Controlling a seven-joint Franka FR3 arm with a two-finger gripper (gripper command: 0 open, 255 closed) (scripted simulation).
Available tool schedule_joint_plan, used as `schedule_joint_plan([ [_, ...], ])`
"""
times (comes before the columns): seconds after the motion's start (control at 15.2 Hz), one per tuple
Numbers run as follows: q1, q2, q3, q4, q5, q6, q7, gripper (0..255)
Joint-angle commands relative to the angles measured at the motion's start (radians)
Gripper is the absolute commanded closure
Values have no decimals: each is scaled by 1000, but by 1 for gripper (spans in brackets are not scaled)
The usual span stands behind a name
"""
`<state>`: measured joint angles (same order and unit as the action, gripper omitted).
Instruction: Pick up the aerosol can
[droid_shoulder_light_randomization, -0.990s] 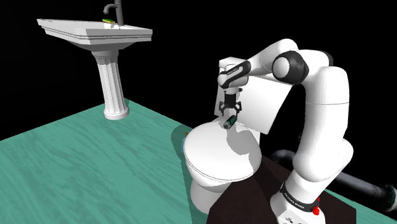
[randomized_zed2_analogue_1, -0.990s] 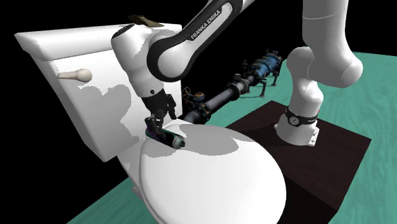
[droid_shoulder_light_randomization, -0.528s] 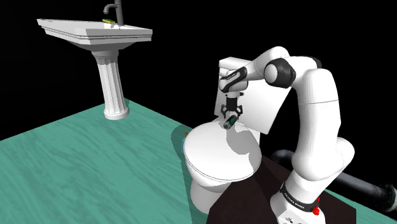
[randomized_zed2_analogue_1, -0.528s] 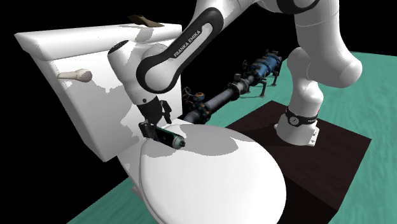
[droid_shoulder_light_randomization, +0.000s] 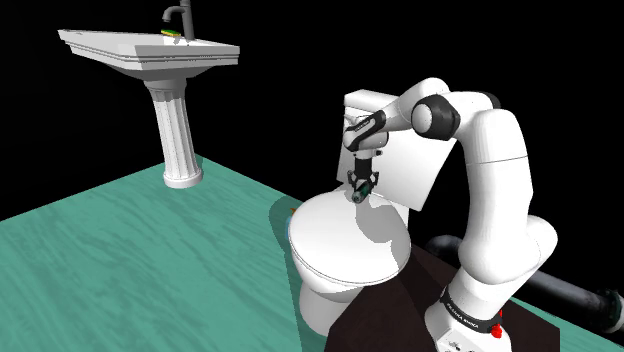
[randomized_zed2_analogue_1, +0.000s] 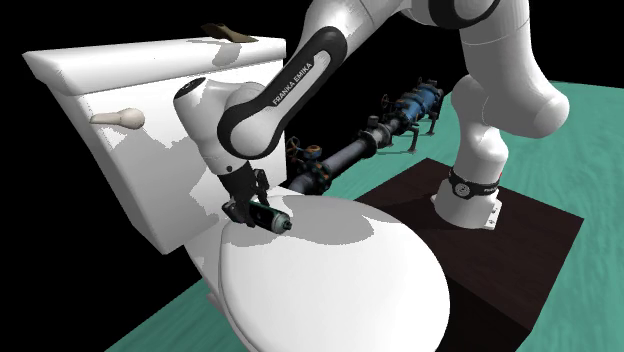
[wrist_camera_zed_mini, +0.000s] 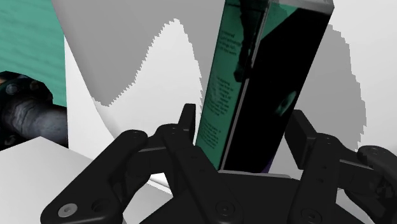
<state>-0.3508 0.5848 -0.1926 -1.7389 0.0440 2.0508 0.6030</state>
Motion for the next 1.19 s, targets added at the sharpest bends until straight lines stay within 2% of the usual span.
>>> schedule_joint_plan([
  [0.0,0,1,0,0,0,1,0,255],
  [0.4,0,3,0,3,0,-1,0,255],
  [1.12,7,-84,-9,26,-15,-110,3,255],
])
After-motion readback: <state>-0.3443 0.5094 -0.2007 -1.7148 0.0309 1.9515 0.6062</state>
